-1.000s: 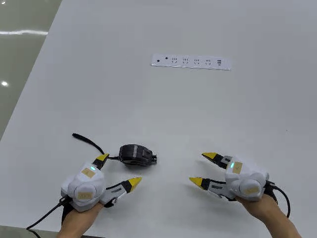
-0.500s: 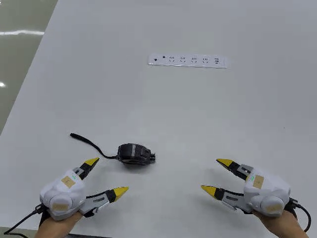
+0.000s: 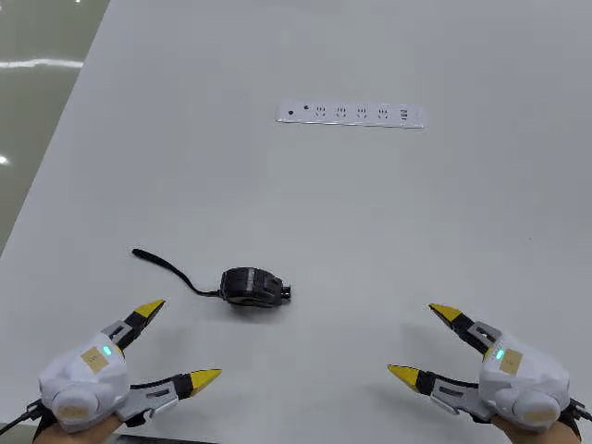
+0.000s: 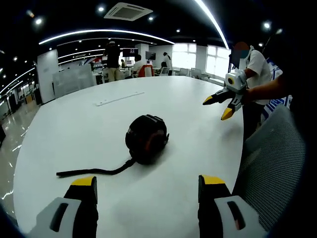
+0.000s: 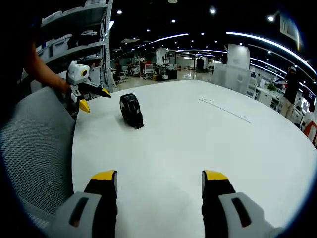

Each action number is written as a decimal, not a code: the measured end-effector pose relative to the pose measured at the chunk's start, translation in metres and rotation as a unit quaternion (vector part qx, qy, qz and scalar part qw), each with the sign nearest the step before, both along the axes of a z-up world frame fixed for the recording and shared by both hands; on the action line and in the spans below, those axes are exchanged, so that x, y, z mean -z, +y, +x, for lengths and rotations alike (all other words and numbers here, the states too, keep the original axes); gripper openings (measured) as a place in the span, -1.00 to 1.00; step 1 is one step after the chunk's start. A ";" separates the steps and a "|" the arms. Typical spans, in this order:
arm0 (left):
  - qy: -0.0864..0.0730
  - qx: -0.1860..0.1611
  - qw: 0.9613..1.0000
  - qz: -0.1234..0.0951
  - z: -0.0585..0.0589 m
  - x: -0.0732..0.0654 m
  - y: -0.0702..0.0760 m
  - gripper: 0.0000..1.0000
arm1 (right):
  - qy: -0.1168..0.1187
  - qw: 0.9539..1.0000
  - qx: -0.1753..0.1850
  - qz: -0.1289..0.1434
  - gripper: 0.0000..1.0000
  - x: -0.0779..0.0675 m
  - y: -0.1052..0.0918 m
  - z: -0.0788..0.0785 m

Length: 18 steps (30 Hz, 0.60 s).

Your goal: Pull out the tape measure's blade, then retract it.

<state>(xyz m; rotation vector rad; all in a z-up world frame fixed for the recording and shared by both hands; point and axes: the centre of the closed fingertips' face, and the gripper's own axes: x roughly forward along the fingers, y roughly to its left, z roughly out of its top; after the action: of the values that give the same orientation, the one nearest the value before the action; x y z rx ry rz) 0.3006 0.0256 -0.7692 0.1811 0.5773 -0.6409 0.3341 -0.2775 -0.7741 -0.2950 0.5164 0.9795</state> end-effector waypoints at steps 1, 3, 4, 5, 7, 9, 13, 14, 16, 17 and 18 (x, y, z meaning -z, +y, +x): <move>-0.002 -0.002 1.000 -0.005 0.000 0.000 0.001 0.67 | 0.001 1.000 0.001 0.003 0.47 0.001 0.000 -0.001; 0.001 -0.006 1.000 -0.015 0.000 0.000 0.001 0.75 | -0.005 1.000 0.003 0.010 0.57 -0.002 0.002 -0.001; 0.001 -0.005 1.000 -0.017 0.000 0.000 0.000 0.78 | -0.007 1.000 0.004 0.012 0.62 -0.002 0.002 -0.001; -0.001 -0.005 1.000 -0.020 0.000 -0.001 0.000 0.81 | -0.008 1.000 0.005 0.013 0.65 -0.003 0.003 -0.001; -0.005 -0.004 1.000 -0.022 0.000 -0.002 -0.002 0.87 | -0.011 1.000 0.007 0.017 0.73 -0.004 0.004 0.000; -0.015 -0.006 1.000 -0.023 0.002 -0.003 -0.003 0.97 | -0.013 1.000 0.007 0.016 0.82 -0.003 0.004 0.000; -0.015 -0.010 0.999 -0.030 0.003 -0.003 -0.002 1.00 | -0.020 1.000 0.007 0.013 1.00 -0.002 0.003 0.000; -0.017 -0.011 0.999 -0.029 0.004 -0.003 -0.002 1.00 | -0.021 1.000 0.008 0.012 1.00 -0.002 0.002 0.000; -0.018 -0.010 0.999 -0.026 0.005 -0.003 -0.001 1.00 | -0.020 1.000 0.010 0.013 1.00 -0.003 0.001 0.000; -0.017 -0.011 0.999 -0.025 0.004 -0.003 -0.001 1.00 | -0.019 1.000 0.011 0.014 1.00 -0.003 0.001 -0.001; -0.017 -0.011 1.000 -0.023 0.004 -0.002 -0.001 1.00 | -0.018 1.000 0.012 0.013 1.00 -0.002 0.000 0.000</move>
<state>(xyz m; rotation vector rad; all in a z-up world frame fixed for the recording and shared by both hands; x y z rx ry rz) 0.3045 0.0244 -0.7668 0.1413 0.5309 -0.6291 0.3336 -0.2776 -0.7718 -0.2821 0.4727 0.9557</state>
